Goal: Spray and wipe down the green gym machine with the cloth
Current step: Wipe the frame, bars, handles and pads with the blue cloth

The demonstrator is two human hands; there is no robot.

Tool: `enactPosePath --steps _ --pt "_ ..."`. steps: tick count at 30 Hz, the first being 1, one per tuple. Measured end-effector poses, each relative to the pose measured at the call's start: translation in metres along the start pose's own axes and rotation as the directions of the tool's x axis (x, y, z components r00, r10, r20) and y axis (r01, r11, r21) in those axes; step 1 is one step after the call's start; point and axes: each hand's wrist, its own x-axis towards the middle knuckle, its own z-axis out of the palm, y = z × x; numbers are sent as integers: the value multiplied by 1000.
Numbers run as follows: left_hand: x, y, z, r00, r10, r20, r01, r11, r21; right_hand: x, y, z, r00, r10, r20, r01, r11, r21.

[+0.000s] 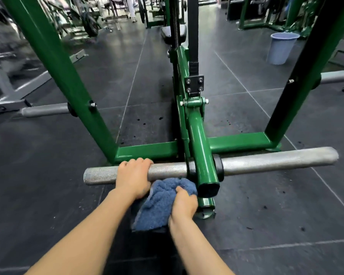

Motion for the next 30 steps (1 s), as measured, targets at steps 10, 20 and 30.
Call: enactPosePath --steps 10,20,30 --pt "-1 10 -12 990 -52 134 50 999 18 -13 16 -12 977 -212 -18 213 977 16" --pt "22 39 -12 992 72 101 -61 993 -106 23 18 -2 982 -189 -8 184 962 -200" --pt "46 36 -15 969 71 237 -48 994 -102 -76 -82 -4 301 -825 479 737 -118 -666"
